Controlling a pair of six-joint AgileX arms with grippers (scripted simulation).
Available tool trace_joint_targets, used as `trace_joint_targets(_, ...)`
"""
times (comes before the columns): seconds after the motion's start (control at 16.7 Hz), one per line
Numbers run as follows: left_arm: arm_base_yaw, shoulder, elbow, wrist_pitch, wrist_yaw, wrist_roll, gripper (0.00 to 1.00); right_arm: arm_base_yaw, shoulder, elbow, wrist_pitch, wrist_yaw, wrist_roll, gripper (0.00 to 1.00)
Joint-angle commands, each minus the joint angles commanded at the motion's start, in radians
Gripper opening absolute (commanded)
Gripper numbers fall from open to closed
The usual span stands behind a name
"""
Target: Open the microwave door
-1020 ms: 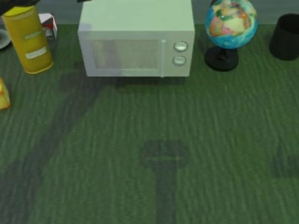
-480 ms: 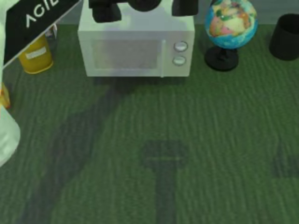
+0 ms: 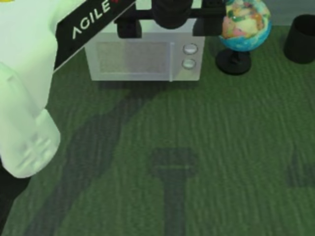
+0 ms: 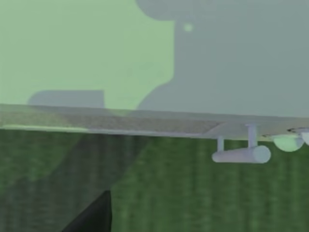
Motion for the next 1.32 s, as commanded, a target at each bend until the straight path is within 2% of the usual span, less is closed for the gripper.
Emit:
trace_joint_targets(0.24,0.008,0.008,-0.011,0.019,0.003,0.006,1.0,0.0,0.0,0.0,0.0,0.0,0.0,1.0)
trace_joint_targets(0.66,0.052,0.096,-0.104,0.217,0.023,0.051,1.0,0.0,0.0,0.0,0.0,0.0,0.0,1.0)
trace_joint_targets(0.9,0.054,0.099,-0.108,0.223,0.024,0.052,1.0,0.0,0.0,0.0,0.0,0.0,0.0,1.0)
trace_joint_targets(1.32,0.054,0.099,-0.108,0.223,0.024,0.052,0.47,0.0,0.0,0.0,0.0,0.0,0.0,1.0)
